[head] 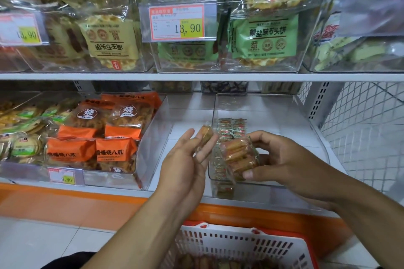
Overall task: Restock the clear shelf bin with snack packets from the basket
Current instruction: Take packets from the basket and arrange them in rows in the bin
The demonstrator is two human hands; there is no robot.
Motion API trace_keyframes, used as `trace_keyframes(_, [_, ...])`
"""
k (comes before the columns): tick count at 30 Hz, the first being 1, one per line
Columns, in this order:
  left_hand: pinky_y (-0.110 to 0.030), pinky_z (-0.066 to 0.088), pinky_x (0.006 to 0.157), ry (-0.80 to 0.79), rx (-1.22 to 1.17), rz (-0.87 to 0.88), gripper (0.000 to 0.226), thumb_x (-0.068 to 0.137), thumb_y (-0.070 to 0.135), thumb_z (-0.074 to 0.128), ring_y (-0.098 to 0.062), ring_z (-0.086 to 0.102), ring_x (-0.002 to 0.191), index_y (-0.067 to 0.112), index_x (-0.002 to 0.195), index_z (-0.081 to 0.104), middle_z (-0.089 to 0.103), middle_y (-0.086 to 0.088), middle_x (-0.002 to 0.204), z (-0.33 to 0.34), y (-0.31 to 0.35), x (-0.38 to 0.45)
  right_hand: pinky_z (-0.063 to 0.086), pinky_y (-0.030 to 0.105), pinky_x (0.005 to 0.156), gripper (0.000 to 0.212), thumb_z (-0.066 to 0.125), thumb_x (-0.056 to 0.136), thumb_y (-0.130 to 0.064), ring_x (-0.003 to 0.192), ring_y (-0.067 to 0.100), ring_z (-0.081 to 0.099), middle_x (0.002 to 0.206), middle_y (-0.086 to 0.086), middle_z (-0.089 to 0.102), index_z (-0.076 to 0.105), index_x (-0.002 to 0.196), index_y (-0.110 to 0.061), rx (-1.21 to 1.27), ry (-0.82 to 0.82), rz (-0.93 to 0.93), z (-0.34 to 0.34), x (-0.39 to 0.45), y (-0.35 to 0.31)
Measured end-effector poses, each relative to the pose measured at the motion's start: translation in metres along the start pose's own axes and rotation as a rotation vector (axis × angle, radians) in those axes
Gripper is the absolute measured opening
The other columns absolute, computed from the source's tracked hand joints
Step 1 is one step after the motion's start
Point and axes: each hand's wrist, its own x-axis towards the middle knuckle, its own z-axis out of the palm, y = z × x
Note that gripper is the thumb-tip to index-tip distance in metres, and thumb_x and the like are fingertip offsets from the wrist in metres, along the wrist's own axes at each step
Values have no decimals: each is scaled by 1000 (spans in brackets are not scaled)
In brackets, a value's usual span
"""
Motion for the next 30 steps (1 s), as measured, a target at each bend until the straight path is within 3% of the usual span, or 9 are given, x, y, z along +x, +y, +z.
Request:
trace_keyframes(5, [-25, 60, 75, -192, 207, -12, 26, 96, 22, 58, -16, 75, 86, 11, 97, 82, 77, -9, 100, 5, -8, -9, 56, 38, 96, 48, 81, 78, 4, 109, 23, 70, 115, 5, 73, 69, 117, -22, -27, 21, -4, -2, 0, -3])
trace_keyframes(11, [-48, 39, 88, -241, 383, -177, 43, 107, 43, 41, -31, 56, 97, 19, 118, 75, 76, -6, 103, 8, -16, -21, 53, 40, 103, 61, 80, 80, 0, 115, 16, 68, 125, -1, 71, 61, 135, -18, -159, 97, 16, -3, 0, -8])
trace_keyframes(15, [-44, 45, 84, -266, 357, -207, 39, 107, 33, 41, -30, 59, 99, 14, 135, 61, 66, -24, 125, 11, -20, -26, 48, 32, 109, 65, 81, 84, -9, 123, 3, 60, 134, -16, 65, 56, 137, -37, -330, -2, -3, 1, -1, -7])
trace_keyframes(18, [-35, 52, 70, -233, 310, -213, 32, 106, 22, 42, -23, 70, 85, 16, 130, 62, 72, -17, 112, 11, -23, -26, 45, 34, 111, 80, 83, 83, -18, 126, -1, 56, 141, -22, 57, 43, 147, -43, -420, -8, 8, 0, -1, -3])
trace_keyframes(22, [-35, 58, 69, -188, 335, -203, 33, 104, 27, 51, -22, 76, 89, 33, 136, 52, 78, -5, 111, 13, -26, -25, 54, 21, 90, 66, 88, 74, -14, 108, 5, 68, 119, -16, 69, 61, 127, -41, -382, -35, -15, -3, -2, -9])
trace_keyframes(25, [-37, 57, 95, -115, 723, 37, 40, 96, 36, 59, -9, 71, 105, 42, 135, 52, 72, 8, 123, 6, -29, -19, 57, 22, 76, 58, 89, 68, 0, 93, 11, 73, 102, -9, 75, 67, 113, -29, -425, 156, 9, -24, 6, -12])
trace_keyframes(27, [-8, 50, 84, -112, 1100, 316, 26, 100, 29, 59, 13, 61, 94, 38, 124, 59, 66, 18, 118, -1, -31, -21, 61, 35, 76, 54, 86, 64, 8, 85, 13, 74, 90, -7, 76, 69, 103, -24, -466, 298, 97, -38, 13, -6])
trace_keyframes(28, [-2, 43, 81, -150, 1317, 417, 23, 99, 29, 60, 14, 56, 96, 35, 121, 61, 63, 20, 118, -3, -32, -24, 61, 42, 76, 50, 83, 63, 12, 82, 16, 74, 85, -3, 77, 69, 100, -19, -467, 325, 168, -40, 17, 0])
trace_keyframes(30, [-7, 35, 95, -261, 1672, 533, 35, 95, 37, 62, 4, 47, 115, 30, 129, 58, 54, 17, 130, -11, -43, -30, 61, 47, 70, 46, 76, 61, 18, 79, 21, 75, 83, 4, 77, 68, 99, -7, -445, 284, 318, -37, 24, 14])
